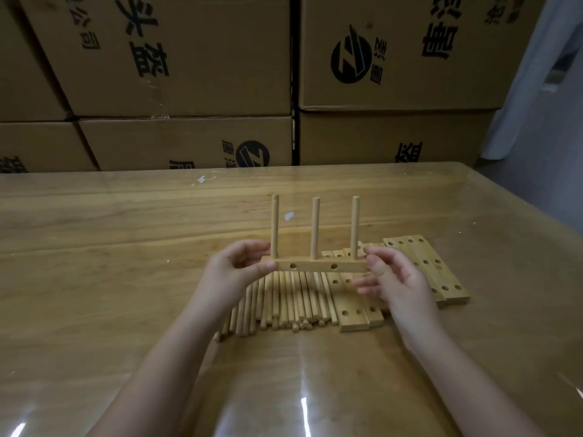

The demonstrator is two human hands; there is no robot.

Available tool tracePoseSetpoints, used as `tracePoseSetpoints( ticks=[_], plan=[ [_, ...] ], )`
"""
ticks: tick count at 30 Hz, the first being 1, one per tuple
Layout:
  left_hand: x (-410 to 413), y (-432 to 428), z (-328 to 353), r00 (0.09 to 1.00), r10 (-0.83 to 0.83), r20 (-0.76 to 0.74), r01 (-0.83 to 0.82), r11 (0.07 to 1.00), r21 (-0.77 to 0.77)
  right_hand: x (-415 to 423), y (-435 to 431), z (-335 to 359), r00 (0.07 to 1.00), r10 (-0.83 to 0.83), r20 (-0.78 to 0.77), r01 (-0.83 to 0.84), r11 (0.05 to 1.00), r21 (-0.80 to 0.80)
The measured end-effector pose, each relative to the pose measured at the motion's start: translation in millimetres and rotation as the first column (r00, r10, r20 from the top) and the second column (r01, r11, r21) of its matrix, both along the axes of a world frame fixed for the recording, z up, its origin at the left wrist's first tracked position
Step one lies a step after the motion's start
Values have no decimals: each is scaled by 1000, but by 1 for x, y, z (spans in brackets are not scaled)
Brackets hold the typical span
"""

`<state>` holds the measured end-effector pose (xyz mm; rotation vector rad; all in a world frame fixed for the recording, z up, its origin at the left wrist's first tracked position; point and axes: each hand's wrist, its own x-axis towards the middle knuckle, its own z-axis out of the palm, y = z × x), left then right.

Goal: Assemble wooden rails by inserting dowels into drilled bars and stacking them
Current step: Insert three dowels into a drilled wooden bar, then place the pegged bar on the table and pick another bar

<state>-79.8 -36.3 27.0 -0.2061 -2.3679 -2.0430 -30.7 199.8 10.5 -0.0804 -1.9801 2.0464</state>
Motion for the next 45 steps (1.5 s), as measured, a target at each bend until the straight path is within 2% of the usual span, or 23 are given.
tracePoseSetpoints(
  ticks=[5, 11, 15, 20, 25, 33, 45],
  plan=[
    [-41, -5, 17, 997, 32, -69, -36, 998, -57, -3, 9, -12, 983, -164, -85, 182, 934, 306],
    [-97, -22, -1, 989, 129, -66, -137, 979, -148, -8, 10, -20, 970, -181, -160, 235, 863, 447],
    [-123, -30, -25, 981, 192, -35, -195, 955, -224, -9, 9, -23, 966, -177, -186, 246, 847, 472],
    [-147, -31, -43, 978, 192, -86, -210, 914, -346, -10, 8, -23, 961, -161, -224, 258, 813, 522],
    [-176, -27, -42, 987, 147, -68, -162, 878, -451, -12, 9, -24, 959, -164, -230, 267, 789, 553],
    [-226, -15, -40, 987, 140, -79, -160, 821, -547, -13, 9, -22, 959, -162, -235, 272, 768, 580],
    [-277, -8, -44, 983, 124, -132, -179, 781, -599, -18, 7, -28, 938, -209, -275, 333, 765, 552]
  ],
)
